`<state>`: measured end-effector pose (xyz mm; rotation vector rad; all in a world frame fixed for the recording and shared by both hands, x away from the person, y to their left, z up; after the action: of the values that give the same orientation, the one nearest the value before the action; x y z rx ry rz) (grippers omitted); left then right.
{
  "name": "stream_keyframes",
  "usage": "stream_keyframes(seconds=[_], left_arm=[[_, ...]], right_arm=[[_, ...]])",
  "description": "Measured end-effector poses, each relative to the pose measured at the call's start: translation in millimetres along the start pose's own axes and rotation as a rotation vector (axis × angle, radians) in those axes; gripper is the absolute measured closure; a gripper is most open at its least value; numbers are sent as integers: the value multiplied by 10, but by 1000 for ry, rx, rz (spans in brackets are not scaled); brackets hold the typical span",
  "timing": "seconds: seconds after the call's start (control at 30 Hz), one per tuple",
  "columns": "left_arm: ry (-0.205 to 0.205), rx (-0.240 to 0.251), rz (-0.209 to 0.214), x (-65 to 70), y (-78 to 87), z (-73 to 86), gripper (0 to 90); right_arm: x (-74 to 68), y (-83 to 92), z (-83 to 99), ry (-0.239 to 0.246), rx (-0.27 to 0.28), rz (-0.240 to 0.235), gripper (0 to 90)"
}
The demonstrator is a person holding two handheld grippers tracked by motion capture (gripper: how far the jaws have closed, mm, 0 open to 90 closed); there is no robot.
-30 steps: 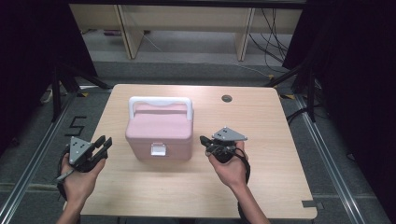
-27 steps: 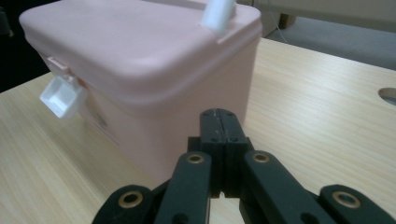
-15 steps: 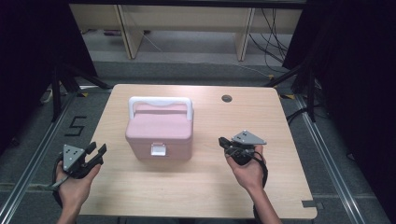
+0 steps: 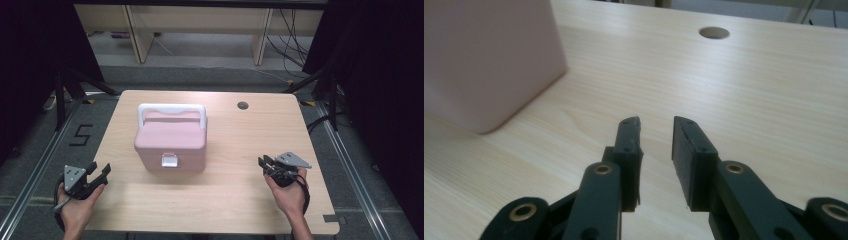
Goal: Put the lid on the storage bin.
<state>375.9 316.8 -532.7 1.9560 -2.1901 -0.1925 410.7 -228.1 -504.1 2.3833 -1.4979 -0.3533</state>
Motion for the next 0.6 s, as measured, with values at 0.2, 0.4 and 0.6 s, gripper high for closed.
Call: stream_keyframes(seconds=[0.2,0.4,0.6], left_arm=[[14,14,6,-1,22,92,460],[-2,33,17,29,55,124,451],[9,56,10,16,77,116,439]], right_arm=[[208,142,241,-57,4,49,690],[311,250,400,-96,47,65,652],[299,262,438,-92,64,84,615]])
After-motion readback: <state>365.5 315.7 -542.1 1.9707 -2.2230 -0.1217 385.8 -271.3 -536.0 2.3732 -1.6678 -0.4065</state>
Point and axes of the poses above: each handheld gripper's, and its own axes: y roughly backward along the jaws, z roughly out of its underside, x roughly to its right, the point moved 6 cm from there along -y, roughly forward along the jaws, and after that the axes turned 7 degrees about x, right-handed, at the moved point
